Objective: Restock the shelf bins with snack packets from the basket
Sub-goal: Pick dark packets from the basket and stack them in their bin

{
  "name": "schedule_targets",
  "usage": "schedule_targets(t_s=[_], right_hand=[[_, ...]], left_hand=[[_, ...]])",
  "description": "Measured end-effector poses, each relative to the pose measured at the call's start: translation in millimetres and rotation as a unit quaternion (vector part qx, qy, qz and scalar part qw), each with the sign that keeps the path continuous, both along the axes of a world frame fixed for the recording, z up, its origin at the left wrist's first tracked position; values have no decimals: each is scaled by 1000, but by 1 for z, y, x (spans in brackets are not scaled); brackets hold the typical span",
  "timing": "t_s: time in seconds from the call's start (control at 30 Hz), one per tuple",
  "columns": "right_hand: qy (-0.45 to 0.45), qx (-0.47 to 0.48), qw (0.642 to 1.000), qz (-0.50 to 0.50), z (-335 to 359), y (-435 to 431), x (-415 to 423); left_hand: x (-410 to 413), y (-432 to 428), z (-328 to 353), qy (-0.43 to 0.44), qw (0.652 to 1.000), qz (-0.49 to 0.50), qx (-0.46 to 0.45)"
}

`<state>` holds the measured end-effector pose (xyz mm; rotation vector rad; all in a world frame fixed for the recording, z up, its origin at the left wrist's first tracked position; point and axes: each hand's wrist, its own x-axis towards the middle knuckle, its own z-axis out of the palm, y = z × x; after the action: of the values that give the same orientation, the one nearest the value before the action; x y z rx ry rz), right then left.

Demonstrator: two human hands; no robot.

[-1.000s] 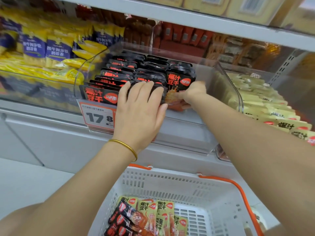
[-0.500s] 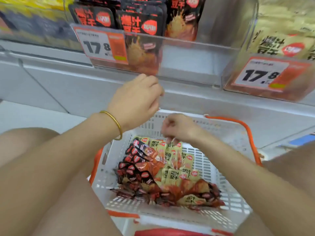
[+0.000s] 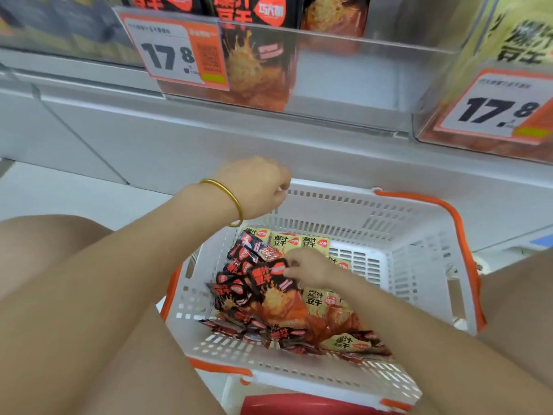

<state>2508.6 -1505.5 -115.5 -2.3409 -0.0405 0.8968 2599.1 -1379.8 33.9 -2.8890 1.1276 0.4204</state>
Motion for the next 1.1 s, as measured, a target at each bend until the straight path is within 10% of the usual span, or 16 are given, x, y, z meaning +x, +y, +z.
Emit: schedule_targets(t_s=[0.2,0.43,0.67,0.8,1.1], right_hand=[[20,219,965,-139,76,-52,28],[-28,309,928,-207,135,-58,19],[-311,306,853,-285,266,-55,35],[-517,102,781,-334,308,-60,99],[-298,-131,865,-382,259,-77,201]], left_hand=[[-1,-11,-2,128,990,-20,60],[9,-14,32,94,974,26,-204],[19,-11,104,-136,794,61,-590],[49,-9,114,-343,836,43,-426],[63,-6,73,-386,878,51,-277]])
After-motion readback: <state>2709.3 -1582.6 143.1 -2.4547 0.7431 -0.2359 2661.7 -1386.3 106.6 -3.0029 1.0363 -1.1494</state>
